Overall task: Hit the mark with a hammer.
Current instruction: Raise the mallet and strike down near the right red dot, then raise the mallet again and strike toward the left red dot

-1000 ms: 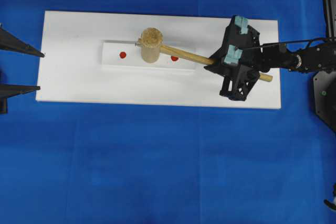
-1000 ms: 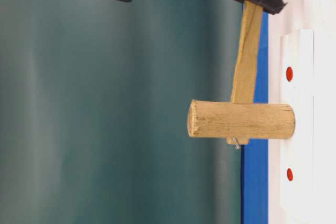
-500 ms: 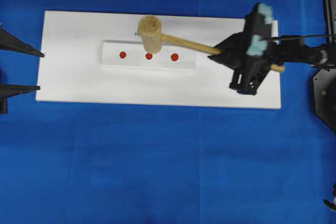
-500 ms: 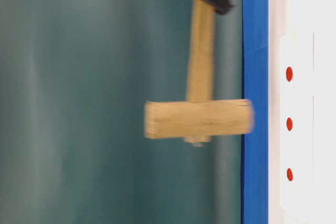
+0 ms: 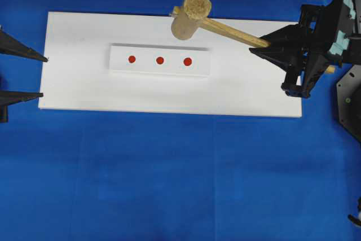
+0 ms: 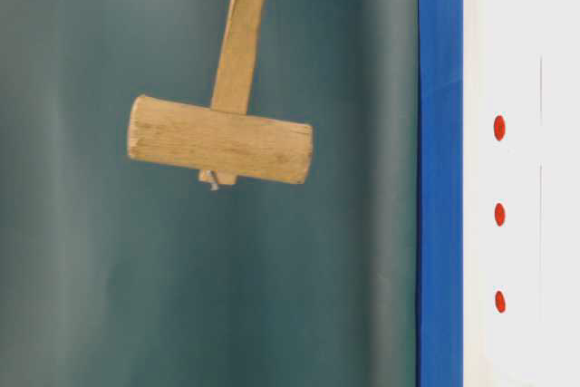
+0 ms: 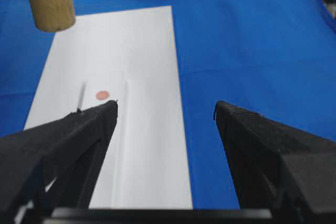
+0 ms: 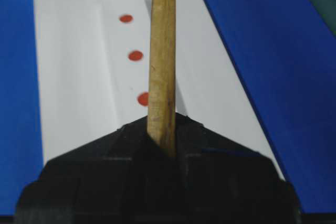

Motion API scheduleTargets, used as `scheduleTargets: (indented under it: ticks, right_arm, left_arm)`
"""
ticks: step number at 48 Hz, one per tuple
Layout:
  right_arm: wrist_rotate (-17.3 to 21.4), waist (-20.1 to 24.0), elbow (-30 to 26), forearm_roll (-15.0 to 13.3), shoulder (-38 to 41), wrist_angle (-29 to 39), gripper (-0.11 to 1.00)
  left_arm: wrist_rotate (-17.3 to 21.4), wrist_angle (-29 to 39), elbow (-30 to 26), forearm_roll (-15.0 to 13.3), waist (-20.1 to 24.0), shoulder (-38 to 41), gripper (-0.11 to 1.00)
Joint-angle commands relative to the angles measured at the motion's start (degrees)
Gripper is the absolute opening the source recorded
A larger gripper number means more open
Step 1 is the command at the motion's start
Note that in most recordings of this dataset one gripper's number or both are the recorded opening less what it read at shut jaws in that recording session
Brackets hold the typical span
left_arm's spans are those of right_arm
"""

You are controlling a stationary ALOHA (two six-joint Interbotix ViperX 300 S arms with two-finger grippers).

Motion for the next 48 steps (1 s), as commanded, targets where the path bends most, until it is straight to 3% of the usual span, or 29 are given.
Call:
scheduleTargets:
  ticks: [1,12,24,33,48]
  right_arm:
    - [-0.26,0.18,-1.05,-0.18,0.44,-0.53,0.01]
    - [0.18,0.18,1.41,0.26,6.59,2.55,0.01]
    - [-0.09,0.18,2.81,5.8,18.11,2.99,0.01]
    - [-0.88,0.18,1.85,5.54,15.82,2.11,0.01]
    - [-1.14,0.18,-0.26,4.92,4.13,2.29,0.01]
  left_arm:
    - [0.0,-0.35,-0.62,-0.09,0.0,0.44,0.72]
    - [0.0,-0.35,-0.62,-0.09,0.0,0.44,0.72]
    - [0.0,-0.26,-0.62,-0.09,0.0,0.18,0.72]
    - [-0.09,-0.26,-0.7,-0.09,0.0,0.18,0.72]
    - [-0.09,-0.26,-0.7,-0.09,0.0,0.18,0.72]
